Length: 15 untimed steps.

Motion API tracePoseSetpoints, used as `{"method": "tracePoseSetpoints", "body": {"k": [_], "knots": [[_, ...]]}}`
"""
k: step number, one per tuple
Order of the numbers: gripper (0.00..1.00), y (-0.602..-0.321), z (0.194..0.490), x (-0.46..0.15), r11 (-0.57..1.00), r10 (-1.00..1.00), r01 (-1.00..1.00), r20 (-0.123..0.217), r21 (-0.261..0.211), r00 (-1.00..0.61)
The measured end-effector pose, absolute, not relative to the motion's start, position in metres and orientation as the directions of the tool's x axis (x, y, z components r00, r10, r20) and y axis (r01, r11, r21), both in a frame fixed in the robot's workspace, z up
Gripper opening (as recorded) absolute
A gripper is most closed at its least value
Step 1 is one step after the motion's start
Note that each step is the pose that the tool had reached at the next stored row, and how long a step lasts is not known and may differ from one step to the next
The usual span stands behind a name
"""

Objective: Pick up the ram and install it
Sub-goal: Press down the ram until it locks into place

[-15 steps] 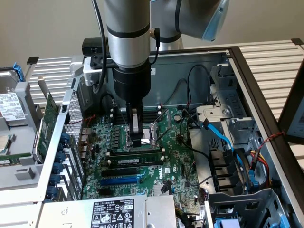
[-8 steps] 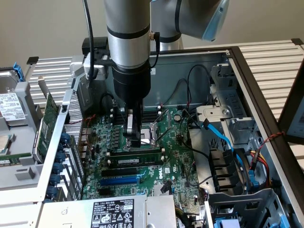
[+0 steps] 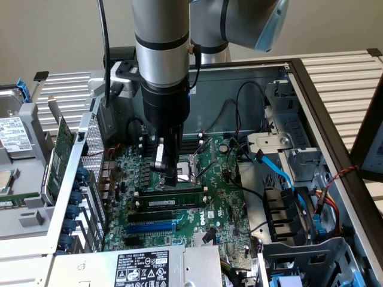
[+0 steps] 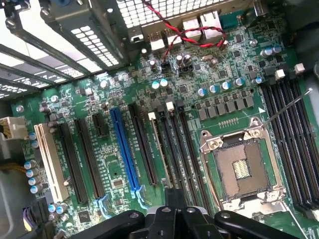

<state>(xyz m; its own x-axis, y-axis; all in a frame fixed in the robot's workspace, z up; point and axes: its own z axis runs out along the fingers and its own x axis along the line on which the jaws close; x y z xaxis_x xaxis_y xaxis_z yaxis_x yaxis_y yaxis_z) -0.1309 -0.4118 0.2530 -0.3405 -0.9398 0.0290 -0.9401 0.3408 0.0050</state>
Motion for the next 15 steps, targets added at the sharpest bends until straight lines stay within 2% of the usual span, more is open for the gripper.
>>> {"method": "tracePoseSetpoints", "body": {"k": [15], "knots": [[0.1, -0.4118, 0.2519, -0.1309, 0.554, -0.832, -0.833, 0.029, 0.005, -0.553]]}}
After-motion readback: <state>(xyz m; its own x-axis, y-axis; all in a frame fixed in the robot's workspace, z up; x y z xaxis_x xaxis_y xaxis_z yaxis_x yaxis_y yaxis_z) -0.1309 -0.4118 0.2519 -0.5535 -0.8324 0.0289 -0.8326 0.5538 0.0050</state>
